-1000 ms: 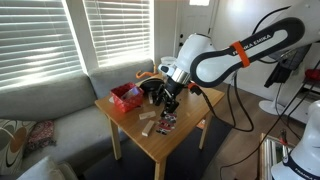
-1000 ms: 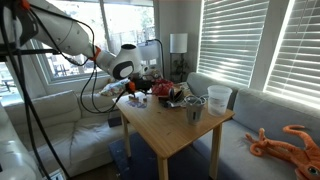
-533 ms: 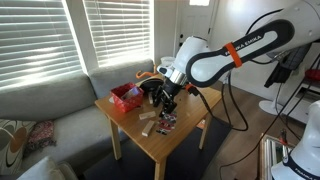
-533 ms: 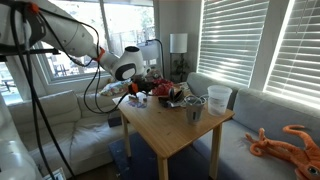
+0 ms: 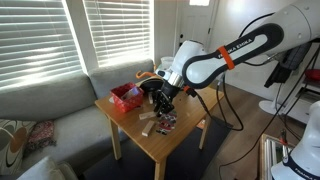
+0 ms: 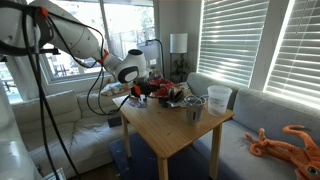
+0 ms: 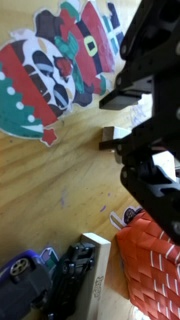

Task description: Pick up the middle wooden block on the table and place it across the silver cup

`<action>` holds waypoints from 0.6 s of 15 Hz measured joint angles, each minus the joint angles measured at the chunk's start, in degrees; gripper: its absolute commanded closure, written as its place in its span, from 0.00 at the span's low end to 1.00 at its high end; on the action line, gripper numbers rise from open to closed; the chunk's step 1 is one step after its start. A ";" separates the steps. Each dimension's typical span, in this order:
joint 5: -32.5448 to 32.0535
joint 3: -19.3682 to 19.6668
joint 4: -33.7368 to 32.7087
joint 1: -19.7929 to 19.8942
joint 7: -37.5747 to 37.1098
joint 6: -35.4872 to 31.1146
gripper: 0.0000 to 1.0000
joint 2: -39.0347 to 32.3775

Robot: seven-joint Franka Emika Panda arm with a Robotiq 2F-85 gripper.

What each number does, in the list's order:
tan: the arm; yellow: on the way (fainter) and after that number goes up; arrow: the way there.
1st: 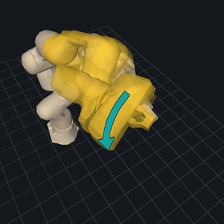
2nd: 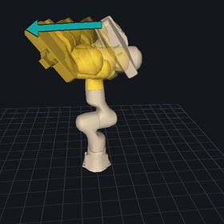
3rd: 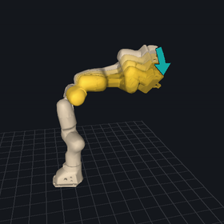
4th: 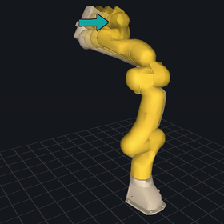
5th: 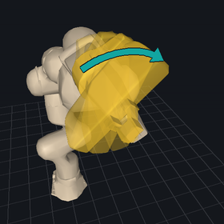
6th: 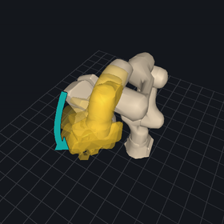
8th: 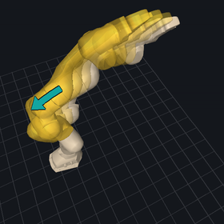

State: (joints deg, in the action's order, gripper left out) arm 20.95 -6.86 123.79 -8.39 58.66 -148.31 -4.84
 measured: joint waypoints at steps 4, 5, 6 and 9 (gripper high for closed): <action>0.05 -0.89 -1.18 0.68 0.28 0.00 0.36 -1.11; 0.05 -1.06 -1.40 0.76 0.33 0.00 0.37 -1.35; 0.05 -1.21 -1.66 0.84 0.37 0.00 0.37 -1.59; 0.05 -1.54 -2.50 1.12 0.55 0.00 0.32 -2.21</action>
State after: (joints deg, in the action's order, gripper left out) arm 21.00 -8.39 121.29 -7.27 59.21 -148.31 -7.05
